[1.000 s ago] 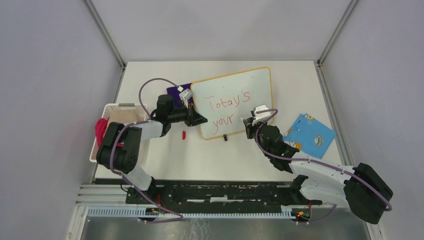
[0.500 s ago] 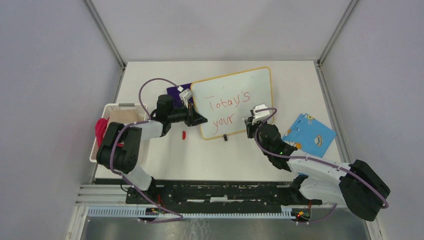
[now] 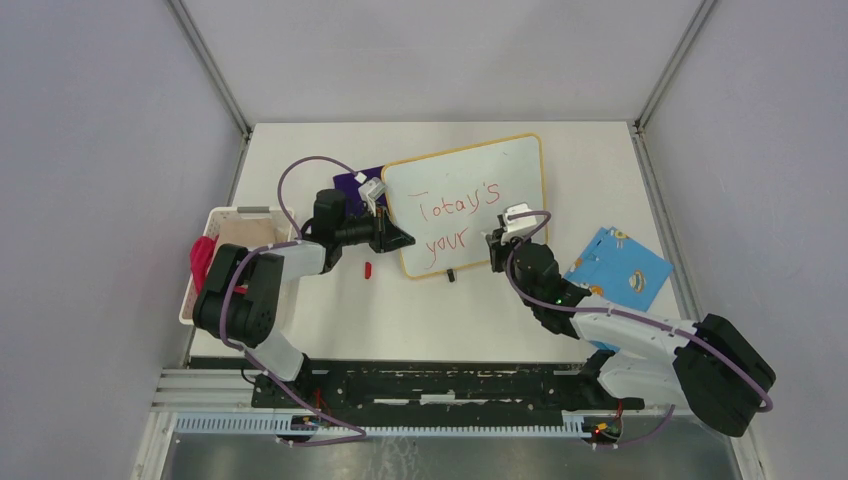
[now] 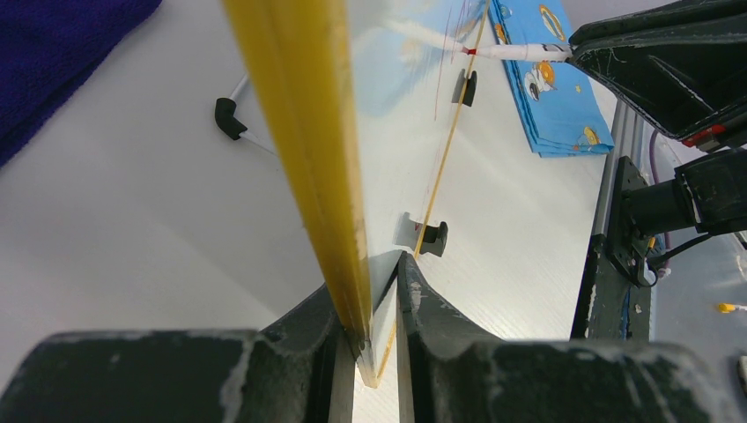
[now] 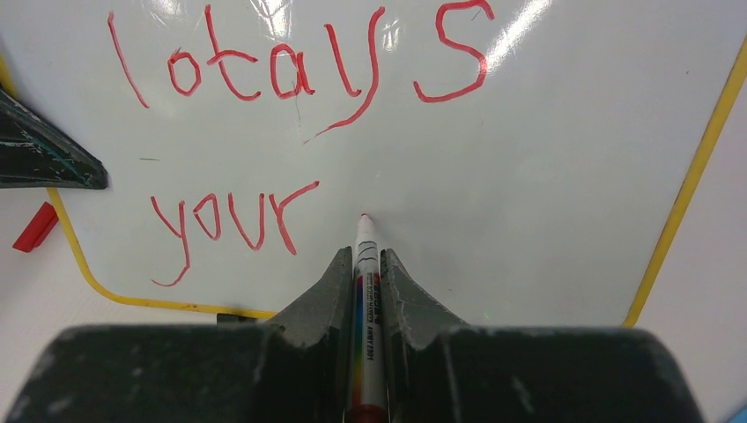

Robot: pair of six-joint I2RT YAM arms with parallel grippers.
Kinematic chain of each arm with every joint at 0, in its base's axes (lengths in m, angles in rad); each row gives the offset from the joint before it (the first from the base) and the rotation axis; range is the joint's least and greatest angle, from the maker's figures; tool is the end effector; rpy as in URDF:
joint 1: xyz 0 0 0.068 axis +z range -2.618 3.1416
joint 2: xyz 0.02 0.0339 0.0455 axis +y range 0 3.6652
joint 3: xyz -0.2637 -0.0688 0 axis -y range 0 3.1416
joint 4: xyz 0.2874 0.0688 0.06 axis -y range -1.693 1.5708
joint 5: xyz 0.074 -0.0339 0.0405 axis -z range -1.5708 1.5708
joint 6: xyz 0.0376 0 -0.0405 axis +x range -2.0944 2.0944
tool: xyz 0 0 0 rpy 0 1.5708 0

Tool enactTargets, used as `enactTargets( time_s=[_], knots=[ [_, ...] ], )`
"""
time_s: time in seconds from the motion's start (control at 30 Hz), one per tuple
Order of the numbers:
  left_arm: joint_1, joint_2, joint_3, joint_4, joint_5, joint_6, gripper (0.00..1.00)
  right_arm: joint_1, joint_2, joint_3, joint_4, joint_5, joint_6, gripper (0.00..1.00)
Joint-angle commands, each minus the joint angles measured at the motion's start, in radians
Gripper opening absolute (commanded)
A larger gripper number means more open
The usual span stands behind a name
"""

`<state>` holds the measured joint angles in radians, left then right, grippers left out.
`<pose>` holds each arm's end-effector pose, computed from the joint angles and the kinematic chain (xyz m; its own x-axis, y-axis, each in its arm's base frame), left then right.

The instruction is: Write a sentence on the whiteboard

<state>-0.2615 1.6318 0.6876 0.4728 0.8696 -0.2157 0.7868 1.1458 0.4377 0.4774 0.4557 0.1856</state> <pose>0.3217 -0.1158 0.1345 -0.6050 0.0190 -0.7960 0.7114 0.4620 -0.5296 0.2048 0.1820 0.1878 -0.2202 0.0139 -0.9754 -0.2978 0.9512 0.0807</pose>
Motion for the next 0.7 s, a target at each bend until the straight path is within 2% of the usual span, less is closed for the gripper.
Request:
enactTargets(
  time_s=[0.0, 0.37, 0.67],
  knots=[
    [-0.024, 0.06, -0.018, -0.129, -0.177, 0.113, 0.02, -0.005, 0.008, 0.049, 0.061, -0.008, -0.005, 0.0],
    [-0.024, 0.06, -0.016, -0.131, -0.178, 0.114, 0.02, -0.006, 0.021, 0.031, 0.056, -0.08, 0.003, 0.0],
    [-0.024, 0.06, -0.017, -0.131, -0.178, 0.114, 0.02, -0.005, -0.018, -0.021, 0.037, -0.06, 0.014, 0.0]
  ],
)
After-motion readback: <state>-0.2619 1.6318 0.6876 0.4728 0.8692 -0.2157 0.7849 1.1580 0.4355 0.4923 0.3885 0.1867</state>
